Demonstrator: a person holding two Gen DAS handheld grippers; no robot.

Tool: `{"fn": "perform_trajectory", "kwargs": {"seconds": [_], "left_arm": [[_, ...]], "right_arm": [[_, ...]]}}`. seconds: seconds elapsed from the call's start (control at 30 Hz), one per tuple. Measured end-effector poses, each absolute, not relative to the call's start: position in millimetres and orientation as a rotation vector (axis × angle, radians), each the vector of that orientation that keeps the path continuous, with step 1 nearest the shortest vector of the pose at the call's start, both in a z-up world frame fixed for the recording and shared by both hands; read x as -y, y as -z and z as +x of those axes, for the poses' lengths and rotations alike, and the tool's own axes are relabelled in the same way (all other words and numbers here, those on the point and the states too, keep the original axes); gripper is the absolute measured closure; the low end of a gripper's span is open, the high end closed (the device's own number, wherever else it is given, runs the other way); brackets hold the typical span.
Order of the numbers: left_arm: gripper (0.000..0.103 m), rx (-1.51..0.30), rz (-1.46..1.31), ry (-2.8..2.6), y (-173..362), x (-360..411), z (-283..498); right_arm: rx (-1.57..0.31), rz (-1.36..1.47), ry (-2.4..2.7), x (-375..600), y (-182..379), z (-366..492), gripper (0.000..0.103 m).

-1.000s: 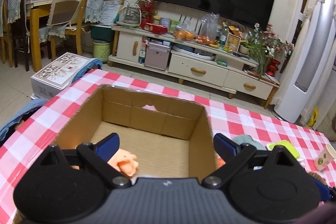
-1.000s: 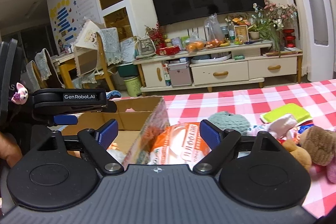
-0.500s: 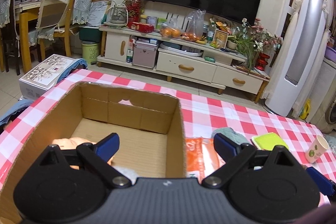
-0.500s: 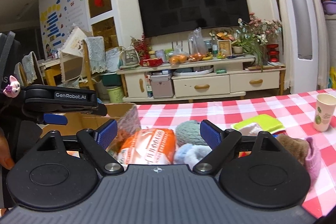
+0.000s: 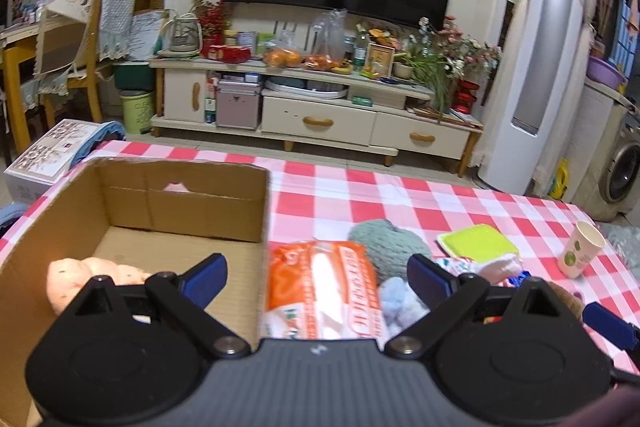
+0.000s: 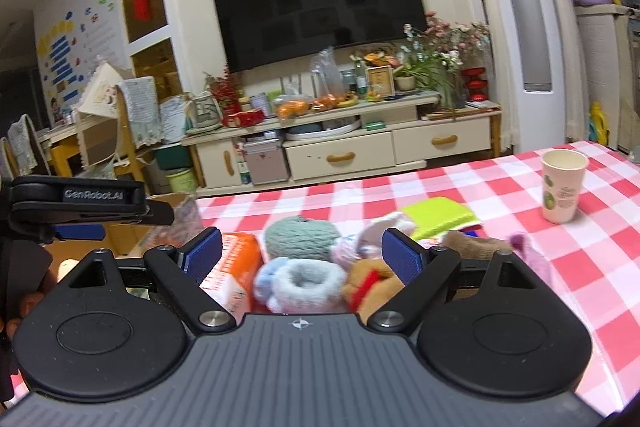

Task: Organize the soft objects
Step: 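Withdraw both grippers from the box back toward the toy pile, then move left gripper toward brown teddy bear while right gripper approaches pink sock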

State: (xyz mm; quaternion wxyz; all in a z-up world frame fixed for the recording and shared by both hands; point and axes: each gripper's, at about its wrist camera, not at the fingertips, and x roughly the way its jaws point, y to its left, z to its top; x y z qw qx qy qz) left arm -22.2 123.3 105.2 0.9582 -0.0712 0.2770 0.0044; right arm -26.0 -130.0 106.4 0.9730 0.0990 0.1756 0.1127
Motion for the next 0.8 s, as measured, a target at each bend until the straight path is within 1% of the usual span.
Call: {"fn": "perform_trajectory", "kwargs": {"seconds": [0.6, 0.8], "left_arm": [[0.007, -0.585, -0.046, 0.161, -88.7, -59.3, -28.3], [0.007, -0.618, -0.004, 0.251, -75.8, -31.2, -31.8]], "right_arm": [[-0.366, 0.269, 0.020, 204.5, -87.2, -29.8, 0.000], [-0.445, 0.292, 0.067, 235.3, -70.2, -22.5, 0.000]]}}
